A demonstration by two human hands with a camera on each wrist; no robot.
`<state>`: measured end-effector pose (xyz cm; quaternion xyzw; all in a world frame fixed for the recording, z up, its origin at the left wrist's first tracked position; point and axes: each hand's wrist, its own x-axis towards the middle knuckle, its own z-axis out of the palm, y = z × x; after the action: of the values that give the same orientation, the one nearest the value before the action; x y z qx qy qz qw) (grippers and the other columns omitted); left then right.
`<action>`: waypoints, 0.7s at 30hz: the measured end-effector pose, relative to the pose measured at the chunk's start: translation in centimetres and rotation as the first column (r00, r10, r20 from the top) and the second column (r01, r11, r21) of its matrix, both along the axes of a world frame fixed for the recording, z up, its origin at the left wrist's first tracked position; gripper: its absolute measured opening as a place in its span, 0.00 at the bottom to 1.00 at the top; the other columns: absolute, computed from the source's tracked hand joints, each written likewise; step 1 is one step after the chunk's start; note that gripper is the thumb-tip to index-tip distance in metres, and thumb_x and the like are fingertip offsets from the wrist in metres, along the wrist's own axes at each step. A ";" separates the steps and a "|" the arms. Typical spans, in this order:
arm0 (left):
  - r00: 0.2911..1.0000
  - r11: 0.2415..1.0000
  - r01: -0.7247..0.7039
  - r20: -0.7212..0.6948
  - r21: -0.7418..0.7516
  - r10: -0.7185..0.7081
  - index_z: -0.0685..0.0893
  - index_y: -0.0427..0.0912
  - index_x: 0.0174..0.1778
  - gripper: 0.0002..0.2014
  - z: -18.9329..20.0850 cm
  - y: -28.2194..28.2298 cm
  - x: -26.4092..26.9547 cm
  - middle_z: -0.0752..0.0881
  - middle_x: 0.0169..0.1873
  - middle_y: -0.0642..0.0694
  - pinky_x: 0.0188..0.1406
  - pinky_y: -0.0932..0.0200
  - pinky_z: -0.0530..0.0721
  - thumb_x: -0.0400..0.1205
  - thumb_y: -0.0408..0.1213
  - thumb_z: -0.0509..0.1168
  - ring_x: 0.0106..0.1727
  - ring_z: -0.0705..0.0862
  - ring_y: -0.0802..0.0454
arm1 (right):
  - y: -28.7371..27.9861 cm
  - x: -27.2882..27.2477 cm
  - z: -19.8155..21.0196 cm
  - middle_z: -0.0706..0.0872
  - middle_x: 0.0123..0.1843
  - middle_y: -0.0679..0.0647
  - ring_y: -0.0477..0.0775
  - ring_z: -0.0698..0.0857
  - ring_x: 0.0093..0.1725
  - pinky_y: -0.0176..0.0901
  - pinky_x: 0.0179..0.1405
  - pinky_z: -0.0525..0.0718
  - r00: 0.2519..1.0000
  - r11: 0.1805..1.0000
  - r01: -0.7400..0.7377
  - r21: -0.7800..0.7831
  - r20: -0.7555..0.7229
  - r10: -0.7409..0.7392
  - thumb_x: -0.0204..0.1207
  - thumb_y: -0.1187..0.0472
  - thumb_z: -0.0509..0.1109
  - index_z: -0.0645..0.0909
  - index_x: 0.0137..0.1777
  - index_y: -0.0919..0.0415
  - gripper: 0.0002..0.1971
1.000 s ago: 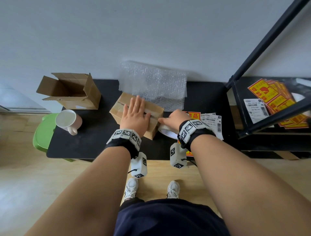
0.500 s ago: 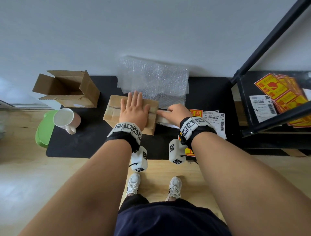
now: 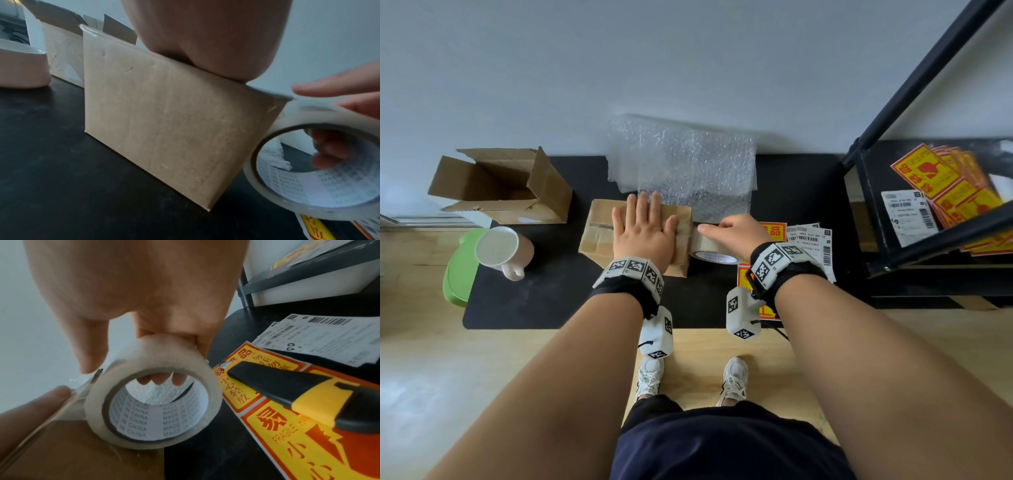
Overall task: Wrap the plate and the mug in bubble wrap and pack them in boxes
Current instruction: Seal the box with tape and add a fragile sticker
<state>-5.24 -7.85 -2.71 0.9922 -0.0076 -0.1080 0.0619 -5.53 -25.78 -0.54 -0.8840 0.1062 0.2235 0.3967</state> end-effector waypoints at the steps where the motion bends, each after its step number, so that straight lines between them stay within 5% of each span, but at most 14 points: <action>1: 1.000 1.000 -0.019 0.015 0.001 0.019 0.45 0.47 0.86 0.31 0.0 0.0 -0.1 0.49 0.85 0.48 0.83 0.43 0.37 0.87 0.57 0.35 0.85 0.41 0.49 | -0.2 -0.1 0.0 0.75 0.30 0.51 0.50 0.75 0.33 0.45 0.34 0.70 1.000 1.000 0.008 0.028 -0.011 -0.008 0.75 0.43 0.69 0.75 0.31 0.58 0.21; 4: 0.995 0.997 -0.075 0.066 0.020 0.073 0.49 0.44 0.85 0.31 0.2 -0.4 -0.4 0.58 0.81 0.46 0.82 0.42 0.42 0.87 0.55 0.37 0.84 0.48 0.46 | -0.6 -0.3 0.0 0.79 0.37 0.53 0.53 0.79 0.40 0.47 0.41 0.75 0.999 0.996 0.037 0.079 -0.016 -0.036 0.74 0.52 0.69 0.81 0.41 0.63 0.13; 11: 0.999 0.991 0.038 -0.025 -0.129 -0.042 0.42 0.48 0.86 0.29 0.7 0.0 -0.2 0.42 0.85 0.53 0.83 0.48 0.34 0.88 0.51 0.39 0.84 0.36 0.55 | 0.0 1.0 0.4 0.84 0.40 0.51 0.51 0.82 0.42 0.42 0.38 0.75 0.997 0.998 -0.057 0.001 0.050 0.057 0.74 0.54 0.71 0.84 0.40 0.58 0.08; 15: 0.995 0.995 0.047 -0.078 -0.091 -0.054 0.39 0.47 0.85 0.38 0.7 0.3 0.0 0.39 0.85 0.53 0.82 0.48 0.31 0.85 0.62 0.43 0.84 0.33 0.55 | 0.5 1.3 -0.3 0.85 0.42 0.52 0.53 0.83 0.45 0.42 0.41 0.77 0.988 0.983 -0.146 -0.112 0.028 0.150 0.76 0.52 0.71 0.84 0.42 0.56 0.08; 21: 1.000 0.996 0.006 0.008 -0.087 -0.005 0.46 0.46 0.86 0.40 0.5 -0.1 -0.2 0.51 0.85 0.51 0.83 0.45 0.37 0.82 0.66 0.47 0.85 0.41 0.52 | 1.3 0.9 -1.4 0.87 0.45 0.55 0.55 0.84 0.46 0.41 0.40 0.76 0.988 0.988 -0.098 -0.122 0.104 0.111 0.76 0.50 0.72 0.86 0.47 0.60 0.12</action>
<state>-5.39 -7.90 -2.18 0.9890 -0.0152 -0.1037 0.1047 -4.59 -24.47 -1.97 -0.9210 0.0504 0.1881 0.3374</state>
